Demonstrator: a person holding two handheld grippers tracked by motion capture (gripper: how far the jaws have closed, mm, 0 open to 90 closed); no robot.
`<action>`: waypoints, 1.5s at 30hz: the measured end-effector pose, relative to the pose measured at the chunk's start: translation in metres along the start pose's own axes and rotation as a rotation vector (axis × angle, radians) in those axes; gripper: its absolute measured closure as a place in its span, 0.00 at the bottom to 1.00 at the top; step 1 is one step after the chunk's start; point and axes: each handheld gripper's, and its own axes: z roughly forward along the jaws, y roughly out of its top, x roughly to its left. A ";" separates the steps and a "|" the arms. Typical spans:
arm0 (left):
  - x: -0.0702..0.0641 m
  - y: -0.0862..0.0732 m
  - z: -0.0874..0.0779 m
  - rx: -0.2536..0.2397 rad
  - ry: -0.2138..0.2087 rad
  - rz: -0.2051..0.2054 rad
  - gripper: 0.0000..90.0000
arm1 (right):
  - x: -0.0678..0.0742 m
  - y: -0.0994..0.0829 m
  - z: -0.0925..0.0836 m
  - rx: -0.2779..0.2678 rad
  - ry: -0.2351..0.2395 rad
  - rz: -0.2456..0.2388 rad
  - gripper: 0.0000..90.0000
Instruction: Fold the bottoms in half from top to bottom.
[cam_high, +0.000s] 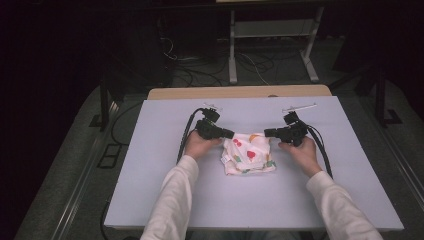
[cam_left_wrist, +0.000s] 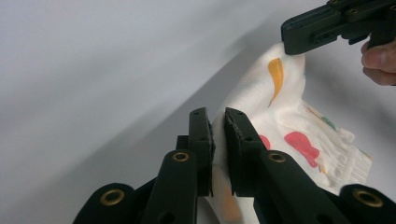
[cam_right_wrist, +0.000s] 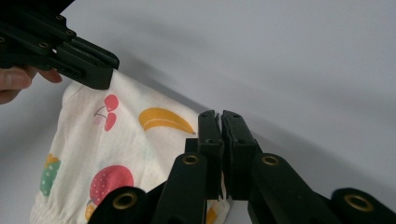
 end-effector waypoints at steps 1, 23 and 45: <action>0.001 0.001 0.000 -0.010 0.007 -0.003 0.90 | 0.000 0.002 0.000 -0.003 -0.005 -0.003 0.95; 0.020 -0.001 0.012 -0.114 0.062 -0.027 0.89 | -0.011 0.015 0.019 -0.045 -0.058 0.011 0.95; 0.029 0.007 0.010 -0.175 0.092 -0.101 0.43 | -0.017 0.017 0.028 -0.060 -0.129 0.027 0.55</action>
